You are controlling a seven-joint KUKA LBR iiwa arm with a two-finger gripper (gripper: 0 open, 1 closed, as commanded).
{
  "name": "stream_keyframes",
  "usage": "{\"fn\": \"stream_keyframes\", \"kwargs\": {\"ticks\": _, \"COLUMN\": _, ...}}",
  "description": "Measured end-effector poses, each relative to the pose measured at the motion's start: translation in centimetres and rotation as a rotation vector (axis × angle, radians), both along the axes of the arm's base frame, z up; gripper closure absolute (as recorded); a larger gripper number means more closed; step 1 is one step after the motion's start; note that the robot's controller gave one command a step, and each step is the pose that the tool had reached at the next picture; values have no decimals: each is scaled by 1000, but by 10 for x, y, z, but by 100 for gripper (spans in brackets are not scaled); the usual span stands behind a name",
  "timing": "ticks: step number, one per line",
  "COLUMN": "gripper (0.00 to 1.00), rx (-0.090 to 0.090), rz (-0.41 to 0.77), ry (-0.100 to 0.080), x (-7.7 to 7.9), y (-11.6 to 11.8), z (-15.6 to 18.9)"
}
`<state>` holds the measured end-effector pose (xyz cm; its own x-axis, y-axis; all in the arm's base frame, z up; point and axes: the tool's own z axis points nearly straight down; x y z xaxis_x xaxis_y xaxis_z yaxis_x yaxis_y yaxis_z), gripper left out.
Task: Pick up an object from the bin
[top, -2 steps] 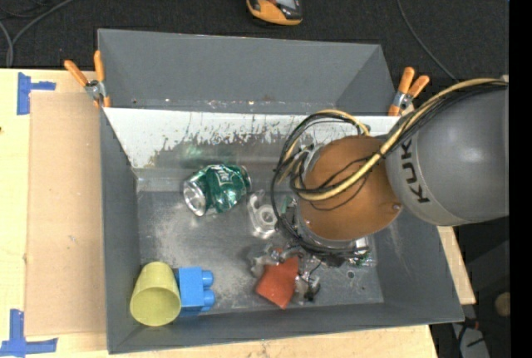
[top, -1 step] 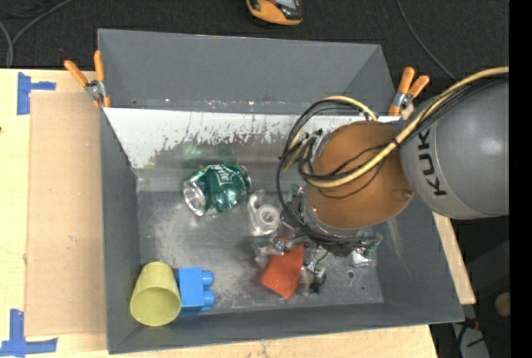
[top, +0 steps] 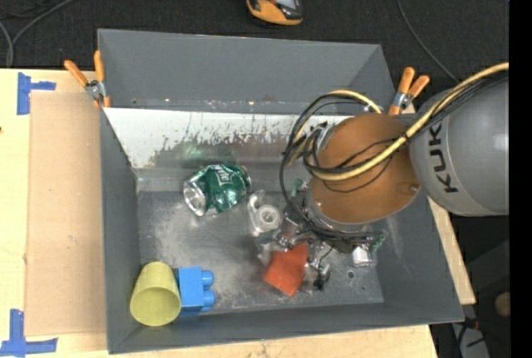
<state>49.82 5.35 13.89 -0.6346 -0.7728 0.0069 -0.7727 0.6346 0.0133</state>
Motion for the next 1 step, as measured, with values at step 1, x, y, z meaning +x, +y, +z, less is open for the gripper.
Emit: {"fn": "stream_keyframes", "kwargs": {"ticks": 1, "gripper": 100, "rx": 1, "rz": -2, "ry": 2, "x": 0, "y": 0, "z": 36}}
